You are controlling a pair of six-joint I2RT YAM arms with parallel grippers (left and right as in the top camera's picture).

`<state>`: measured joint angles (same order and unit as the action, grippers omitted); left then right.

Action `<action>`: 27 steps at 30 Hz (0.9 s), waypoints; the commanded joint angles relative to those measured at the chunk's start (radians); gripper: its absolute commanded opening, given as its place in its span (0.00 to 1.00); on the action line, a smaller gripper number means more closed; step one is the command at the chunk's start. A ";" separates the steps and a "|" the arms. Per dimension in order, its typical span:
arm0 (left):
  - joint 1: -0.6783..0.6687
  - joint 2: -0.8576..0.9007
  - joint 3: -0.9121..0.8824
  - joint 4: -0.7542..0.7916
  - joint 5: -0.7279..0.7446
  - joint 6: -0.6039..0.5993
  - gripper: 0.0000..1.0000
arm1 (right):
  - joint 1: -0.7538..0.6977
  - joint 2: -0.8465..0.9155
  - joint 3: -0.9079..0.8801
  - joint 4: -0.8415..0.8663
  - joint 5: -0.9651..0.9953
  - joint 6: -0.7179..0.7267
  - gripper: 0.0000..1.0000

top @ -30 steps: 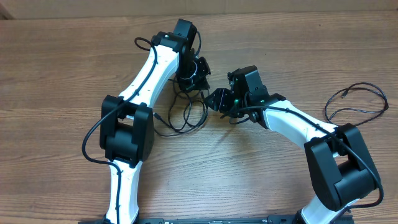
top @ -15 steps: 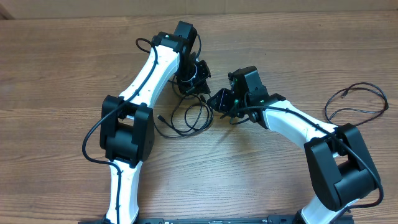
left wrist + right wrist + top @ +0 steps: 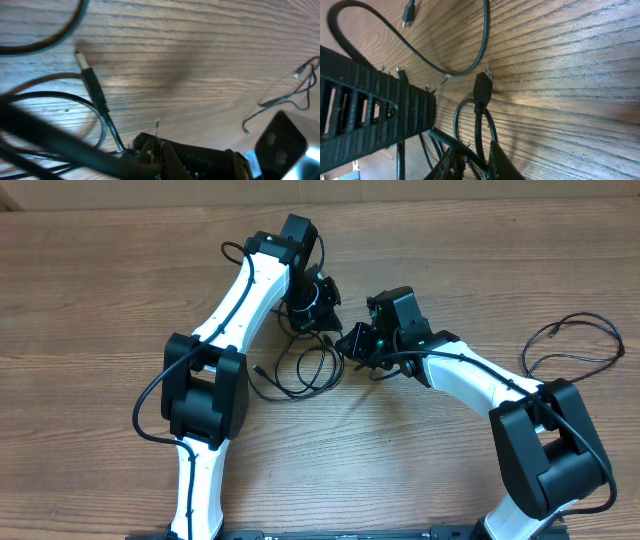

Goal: Untangle cables

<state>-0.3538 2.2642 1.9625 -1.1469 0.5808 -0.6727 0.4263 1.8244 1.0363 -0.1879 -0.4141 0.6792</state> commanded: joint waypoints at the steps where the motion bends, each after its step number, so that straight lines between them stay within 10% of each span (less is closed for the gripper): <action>1: -0.008 0.008 0.021 -0.008 0.113 0.047 0.04 | -0.002 0.009 -0.004 -0.002 0.040 -0.005 0.15; 12: -0.008 0.008 0.021 -0.004 0.111 0.053 0.05 | -0.002 0.009 -0.004 -0.013 0.063 -0.035 0.04; 15: -0.008 0.008 0.021 -0.001 -0.004 0.054 0.66 | -0.002 0.009 -0.004 -0.029 0.086 -0.034 0.04; 17: -0.008 0.008 0.021 -0.002 -0.062 0.079 0.87 | -0.002 0.009 -0.004 -0.039 0.090 -0.034 0.04; 27: 0.002 0.008 0.021 -0.044 -0.156 0.225 0.91 | -0.002 0.009 -0.004 -0.098 0.224 0.084 0.04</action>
<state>-0.3531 2.2726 1.9629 -1.1717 0.5034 -0.5312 0.4263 1.8244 1.0363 -0.2790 -0.2703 0.7048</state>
